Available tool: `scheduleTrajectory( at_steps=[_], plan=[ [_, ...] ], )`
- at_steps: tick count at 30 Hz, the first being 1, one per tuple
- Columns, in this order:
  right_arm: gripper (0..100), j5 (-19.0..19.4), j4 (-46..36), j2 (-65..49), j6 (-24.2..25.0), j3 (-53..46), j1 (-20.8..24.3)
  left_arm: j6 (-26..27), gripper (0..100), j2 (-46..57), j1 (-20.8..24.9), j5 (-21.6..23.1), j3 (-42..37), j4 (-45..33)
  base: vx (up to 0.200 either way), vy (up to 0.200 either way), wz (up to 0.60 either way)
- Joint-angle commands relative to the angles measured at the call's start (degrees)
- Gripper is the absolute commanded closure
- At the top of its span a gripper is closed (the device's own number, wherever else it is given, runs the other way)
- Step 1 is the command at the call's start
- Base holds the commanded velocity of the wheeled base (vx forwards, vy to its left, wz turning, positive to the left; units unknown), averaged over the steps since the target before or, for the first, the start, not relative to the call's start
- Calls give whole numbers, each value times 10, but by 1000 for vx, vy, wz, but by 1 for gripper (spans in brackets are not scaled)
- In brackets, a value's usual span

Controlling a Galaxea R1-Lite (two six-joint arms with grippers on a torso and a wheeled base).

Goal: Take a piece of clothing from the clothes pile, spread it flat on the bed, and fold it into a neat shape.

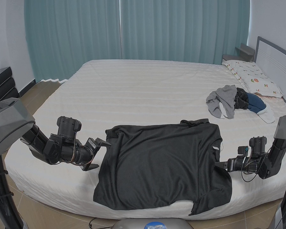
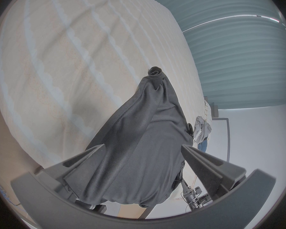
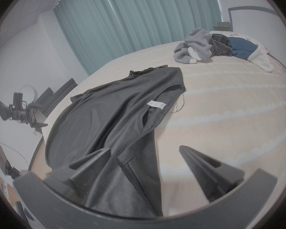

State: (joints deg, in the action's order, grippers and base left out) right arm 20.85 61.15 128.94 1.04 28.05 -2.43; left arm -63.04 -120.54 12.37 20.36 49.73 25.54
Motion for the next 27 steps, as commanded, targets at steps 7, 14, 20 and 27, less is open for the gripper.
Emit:
scheduleTrajectory(
  at_steps=[7,14,20,27],
  plan=[
    [100,-8,0,-4,-66,-19,-28,-2,0,6,-4,6,0,-1,0,0,0],
    [100,-1,-1,-25,-67,-39,-65,0,0,6,-3,6,0,-1,0,0,0],
    [100,10,0,-19,-68,-54,-92,0,0,6,-2,5,-1,-2,0,0,0],
    [100,10,-1,-19,-70,-52,-121,1,0,7,-1,5,-2,-3,0,0,0]
  ],
)
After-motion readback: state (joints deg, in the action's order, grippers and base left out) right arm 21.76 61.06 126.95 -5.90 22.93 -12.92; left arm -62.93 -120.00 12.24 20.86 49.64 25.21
